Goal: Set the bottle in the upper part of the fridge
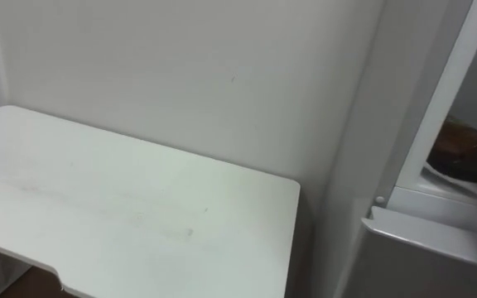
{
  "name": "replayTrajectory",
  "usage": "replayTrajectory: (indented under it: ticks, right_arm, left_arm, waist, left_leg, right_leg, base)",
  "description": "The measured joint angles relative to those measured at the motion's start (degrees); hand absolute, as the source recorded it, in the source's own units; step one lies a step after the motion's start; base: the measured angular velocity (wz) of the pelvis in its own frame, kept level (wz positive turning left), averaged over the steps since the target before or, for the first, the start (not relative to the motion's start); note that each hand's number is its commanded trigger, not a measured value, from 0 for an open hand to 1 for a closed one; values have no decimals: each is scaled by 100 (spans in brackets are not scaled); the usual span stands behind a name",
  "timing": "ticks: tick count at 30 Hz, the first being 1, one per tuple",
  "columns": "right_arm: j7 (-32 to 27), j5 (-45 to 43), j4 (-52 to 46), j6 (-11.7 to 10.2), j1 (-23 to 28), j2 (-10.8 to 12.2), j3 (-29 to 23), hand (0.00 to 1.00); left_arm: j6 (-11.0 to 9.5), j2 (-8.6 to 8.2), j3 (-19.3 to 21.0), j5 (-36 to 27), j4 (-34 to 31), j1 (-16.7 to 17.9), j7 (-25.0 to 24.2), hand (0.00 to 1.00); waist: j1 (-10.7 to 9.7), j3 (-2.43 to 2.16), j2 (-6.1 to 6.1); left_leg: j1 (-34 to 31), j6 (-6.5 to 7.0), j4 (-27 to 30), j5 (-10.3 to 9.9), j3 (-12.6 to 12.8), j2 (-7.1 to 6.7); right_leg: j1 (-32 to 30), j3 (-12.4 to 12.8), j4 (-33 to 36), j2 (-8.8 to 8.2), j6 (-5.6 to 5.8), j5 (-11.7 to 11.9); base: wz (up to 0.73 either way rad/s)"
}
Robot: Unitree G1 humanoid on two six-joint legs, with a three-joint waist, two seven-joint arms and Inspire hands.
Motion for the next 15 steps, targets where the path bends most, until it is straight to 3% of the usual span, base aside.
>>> replayTrajectory:
  ticks: [9, 15]
  right_arm:
    - [0, 18, -38, 7, 3, -1, -2, 0]
    - [-86, 19, -53, -7, 2, -1, -1, 0]
  left_arm:
    - [-9, 15, 6, -3, -84, 70, 4, 0]
    - [-121, 16, 4, -6, -86, 72, 28, 0]
  waist:
    - [2, -2, 3]
    - [-8, -4, 6]
  left_leg:
    - [2, -2, 1, -1, 13, 5]
    - [4, -1, -7, 0, 14, 2]
  right_leg:
    - [7, -1, 4, 5, 0, 0]
    - [9, 4, 6, 5, 0, 0]
  base:
    - [0]
    - [0]
